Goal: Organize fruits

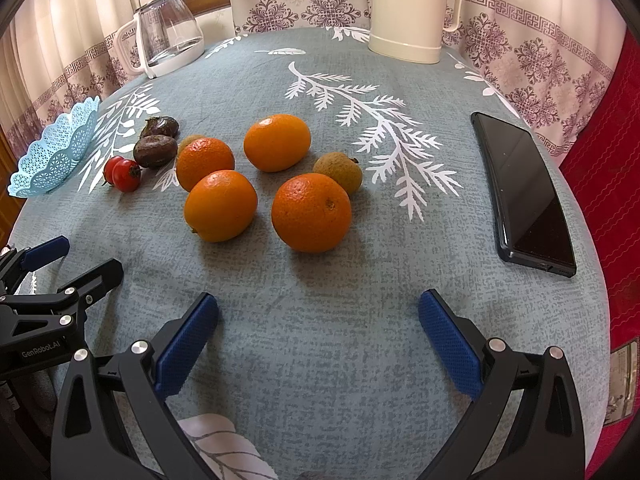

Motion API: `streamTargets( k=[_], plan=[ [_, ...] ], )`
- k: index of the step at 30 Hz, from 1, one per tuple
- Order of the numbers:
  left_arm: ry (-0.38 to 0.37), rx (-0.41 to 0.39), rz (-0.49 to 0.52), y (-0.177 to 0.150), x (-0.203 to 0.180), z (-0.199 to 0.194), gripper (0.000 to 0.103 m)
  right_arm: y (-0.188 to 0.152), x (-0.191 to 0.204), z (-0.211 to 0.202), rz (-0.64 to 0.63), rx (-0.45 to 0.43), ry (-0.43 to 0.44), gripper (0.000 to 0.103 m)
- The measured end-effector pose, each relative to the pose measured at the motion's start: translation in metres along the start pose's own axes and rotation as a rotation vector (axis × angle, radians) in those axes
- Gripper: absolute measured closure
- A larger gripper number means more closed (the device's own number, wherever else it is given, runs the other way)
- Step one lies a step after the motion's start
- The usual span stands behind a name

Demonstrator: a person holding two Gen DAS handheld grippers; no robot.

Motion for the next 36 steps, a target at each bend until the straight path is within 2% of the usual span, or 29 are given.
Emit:
streamTargets(
  k=[36],
  plan=[
    [0.0,0.009,0.009,0.0,0.0004,0.0015,0.002,-0.0011,0.0045,0.0002,-0.008,0.012,-0.004,0.005]
  ],
)
Point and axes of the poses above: each gripper's, at about its wrist camera, not at the fingertips, and z roughly the way its jaws point, x to its left, y to its top, the point moved 2 cm from there along z, roughly the way its jaws point, and after that the axes turned 12 degrees about x, right-handed, at the moved point
